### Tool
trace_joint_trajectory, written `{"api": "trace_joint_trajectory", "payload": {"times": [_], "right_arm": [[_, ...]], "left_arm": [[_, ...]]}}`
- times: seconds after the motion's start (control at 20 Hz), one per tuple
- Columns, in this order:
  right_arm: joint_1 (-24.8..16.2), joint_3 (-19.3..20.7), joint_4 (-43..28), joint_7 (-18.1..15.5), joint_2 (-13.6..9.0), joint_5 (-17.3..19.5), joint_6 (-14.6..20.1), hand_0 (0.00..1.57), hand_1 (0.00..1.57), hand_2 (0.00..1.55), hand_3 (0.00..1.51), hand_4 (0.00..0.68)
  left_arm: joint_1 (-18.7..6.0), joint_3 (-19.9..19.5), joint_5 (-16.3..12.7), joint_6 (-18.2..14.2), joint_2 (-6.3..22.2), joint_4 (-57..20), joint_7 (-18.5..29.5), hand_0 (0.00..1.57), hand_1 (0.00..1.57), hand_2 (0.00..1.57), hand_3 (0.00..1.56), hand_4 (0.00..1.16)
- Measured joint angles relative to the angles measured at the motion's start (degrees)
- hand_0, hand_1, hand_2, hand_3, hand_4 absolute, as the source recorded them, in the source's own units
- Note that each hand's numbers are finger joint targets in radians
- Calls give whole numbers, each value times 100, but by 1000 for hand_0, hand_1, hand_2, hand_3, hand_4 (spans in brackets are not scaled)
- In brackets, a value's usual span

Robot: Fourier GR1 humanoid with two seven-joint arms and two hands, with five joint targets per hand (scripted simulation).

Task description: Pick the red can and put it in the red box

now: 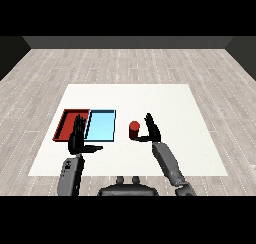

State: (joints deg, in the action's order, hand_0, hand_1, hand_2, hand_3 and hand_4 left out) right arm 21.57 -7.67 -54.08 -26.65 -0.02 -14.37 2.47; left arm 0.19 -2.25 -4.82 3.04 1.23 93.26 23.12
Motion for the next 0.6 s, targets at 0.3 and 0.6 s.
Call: {"api": "trace_joint_trajectory", "payload": {"times": [0.3,0.6], "right_arm": [[220,-246,463,-209,1,-325,100,0,0,0,0,0],[531,-433,983,-420,1,-678,130,0,0,0,0,0]], "left_arm": [[-129,-189,-120,126,140,-260,120,0,0,0,0,0],[-234,-151,-73,33,125,-211,4,0,0,0,0,0]]}}
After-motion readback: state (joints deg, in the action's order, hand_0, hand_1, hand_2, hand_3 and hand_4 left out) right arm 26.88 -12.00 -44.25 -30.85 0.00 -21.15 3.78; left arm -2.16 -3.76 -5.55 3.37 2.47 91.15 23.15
